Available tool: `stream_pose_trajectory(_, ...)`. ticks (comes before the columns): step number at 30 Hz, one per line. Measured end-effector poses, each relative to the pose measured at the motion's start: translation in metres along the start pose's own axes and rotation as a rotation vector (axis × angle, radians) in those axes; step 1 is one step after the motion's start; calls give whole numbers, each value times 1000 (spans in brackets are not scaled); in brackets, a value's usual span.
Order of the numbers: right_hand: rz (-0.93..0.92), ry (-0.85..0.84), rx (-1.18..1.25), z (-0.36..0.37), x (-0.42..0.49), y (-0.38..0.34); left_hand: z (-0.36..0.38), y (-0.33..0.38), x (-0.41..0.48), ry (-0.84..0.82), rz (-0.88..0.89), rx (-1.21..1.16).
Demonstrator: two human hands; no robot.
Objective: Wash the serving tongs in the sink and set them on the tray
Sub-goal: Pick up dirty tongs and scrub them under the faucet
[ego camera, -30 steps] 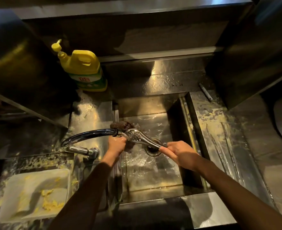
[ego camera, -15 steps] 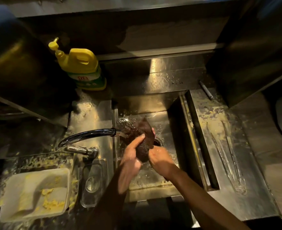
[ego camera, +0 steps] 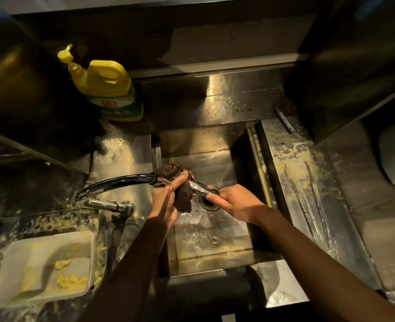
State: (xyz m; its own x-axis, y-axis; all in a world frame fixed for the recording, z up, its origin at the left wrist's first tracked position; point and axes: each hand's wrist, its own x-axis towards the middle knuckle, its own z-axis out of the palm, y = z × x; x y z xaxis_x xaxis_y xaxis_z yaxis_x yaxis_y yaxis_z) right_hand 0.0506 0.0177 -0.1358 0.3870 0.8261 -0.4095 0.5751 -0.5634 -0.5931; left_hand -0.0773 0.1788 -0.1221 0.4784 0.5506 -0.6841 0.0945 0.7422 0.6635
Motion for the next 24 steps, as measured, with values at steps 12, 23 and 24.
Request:
stream_pose_trajectory(12, -29, -75, -81, 8, -9, 6, -16, -4, -7, 83, -70, 95)
stream_pose_trajectory(23, 12, 25, -330, -16, -24, 23, -38, 5, -2, 212, 173, 442)
stream_pose_trajectory(24, 38, 68, -306, -16, -28, 24, -38, 5, -2, 221, 153, 405)
